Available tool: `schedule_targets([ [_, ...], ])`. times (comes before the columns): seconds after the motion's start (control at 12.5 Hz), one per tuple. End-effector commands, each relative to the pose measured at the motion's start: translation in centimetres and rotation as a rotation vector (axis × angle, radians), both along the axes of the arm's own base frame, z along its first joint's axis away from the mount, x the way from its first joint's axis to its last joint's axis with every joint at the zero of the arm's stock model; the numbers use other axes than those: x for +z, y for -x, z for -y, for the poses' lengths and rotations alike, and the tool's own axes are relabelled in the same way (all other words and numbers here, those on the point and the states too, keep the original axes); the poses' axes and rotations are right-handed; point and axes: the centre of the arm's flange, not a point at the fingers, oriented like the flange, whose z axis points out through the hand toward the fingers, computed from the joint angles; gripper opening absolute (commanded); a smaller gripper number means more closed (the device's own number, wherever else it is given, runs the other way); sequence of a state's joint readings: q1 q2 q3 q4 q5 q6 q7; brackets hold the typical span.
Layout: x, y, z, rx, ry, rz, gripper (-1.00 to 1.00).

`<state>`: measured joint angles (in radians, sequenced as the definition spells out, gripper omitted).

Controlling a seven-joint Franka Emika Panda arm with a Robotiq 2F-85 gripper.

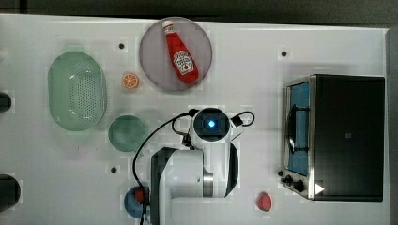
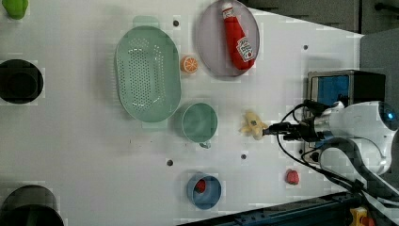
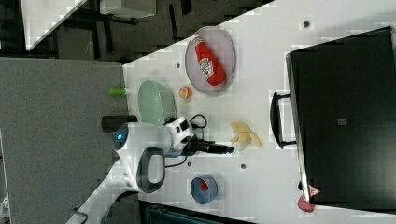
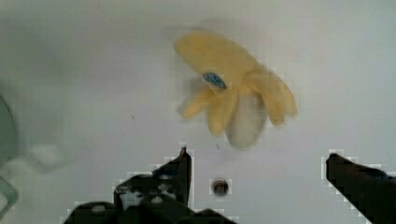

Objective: Pick Banana and place it in mug.

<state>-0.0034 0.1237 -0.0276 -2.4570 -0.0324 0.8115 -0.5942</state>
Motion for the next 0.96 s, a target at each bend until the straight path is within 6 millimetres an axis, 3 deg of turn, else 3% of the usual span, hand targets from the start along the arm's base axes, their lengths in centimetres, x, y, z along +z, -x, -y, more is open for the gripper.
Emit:
schedule_targets([
  [0.08, -0.5, -1.3, 1.1, 0.117, -0.015, 0.069, 1.00],
  [0.48, -6.2, -1.0, 1.0, 0.119, -0.016, 0.072, 1.00],
  [0.72, -7.9, -1.1, 0.9, 0.120, -0.013, 0.119, 1.00],
  [0.96, -7.9, -1.0, 1.0, 0.115, -0.011, 0.137, 0.16],
])
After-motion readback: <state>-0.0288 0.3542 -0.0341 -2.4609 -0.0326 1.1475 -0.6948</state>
